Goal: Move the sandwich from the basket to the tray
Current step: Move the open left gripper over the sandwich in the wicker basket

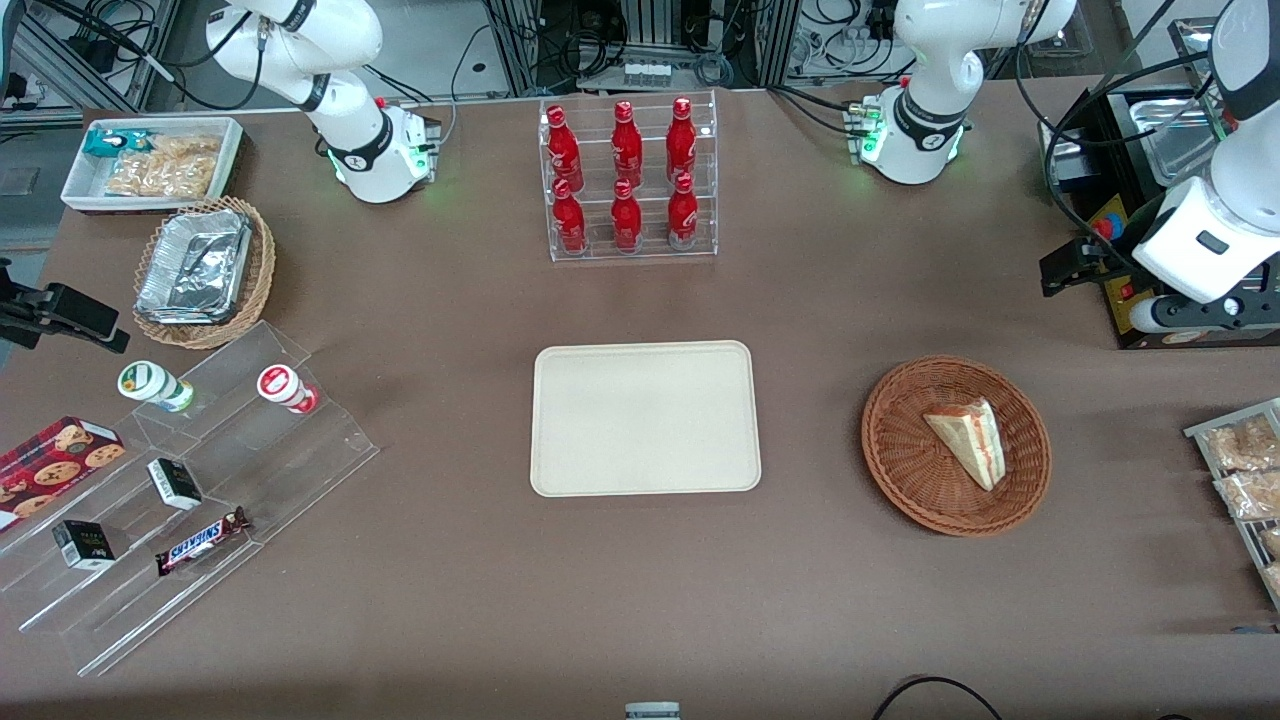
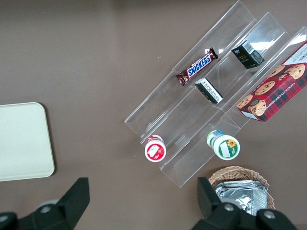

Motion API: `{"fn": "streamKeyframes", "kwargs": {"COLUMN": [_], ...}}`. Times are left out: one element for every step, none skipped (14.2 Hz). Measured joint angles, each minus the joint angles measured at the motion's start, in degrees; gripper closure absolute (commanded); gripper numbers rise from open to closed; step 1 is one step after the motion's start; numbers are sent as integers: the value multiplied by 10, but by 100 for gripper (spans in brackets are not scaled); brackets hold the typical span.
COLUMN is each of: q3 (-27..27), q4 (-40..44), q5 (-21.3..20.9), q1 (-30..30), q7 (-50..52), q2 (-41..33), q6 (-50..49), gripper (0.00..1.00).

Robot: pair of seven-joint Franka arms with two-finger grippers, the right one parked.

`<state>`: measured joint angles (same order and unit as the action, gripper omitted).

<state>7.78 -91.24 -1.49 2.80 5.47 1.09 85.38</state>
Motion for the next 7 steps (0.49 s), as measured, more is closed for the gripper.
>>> {"fn": "streamKeyframes", "kwargs": {"q3": [0, 0, 0, 0, 0, 0, -1], "q4": [0, 0, 0, -1, -2, -3, -9], "q5": [0, 0, 0, 0, 0, -1, -2], "q1": [0, 0, 0, 0, 0, 0, 0], "q7": [0, -1, -1, -1, -2, -2, -2], "q2": [1, 4, 10, 18, 30, 45, 63], "q6": [4, 6, 6, 8, 10, 14, 22], "gripper": [0, 0, 0, 0, 0, 0, 0]}}
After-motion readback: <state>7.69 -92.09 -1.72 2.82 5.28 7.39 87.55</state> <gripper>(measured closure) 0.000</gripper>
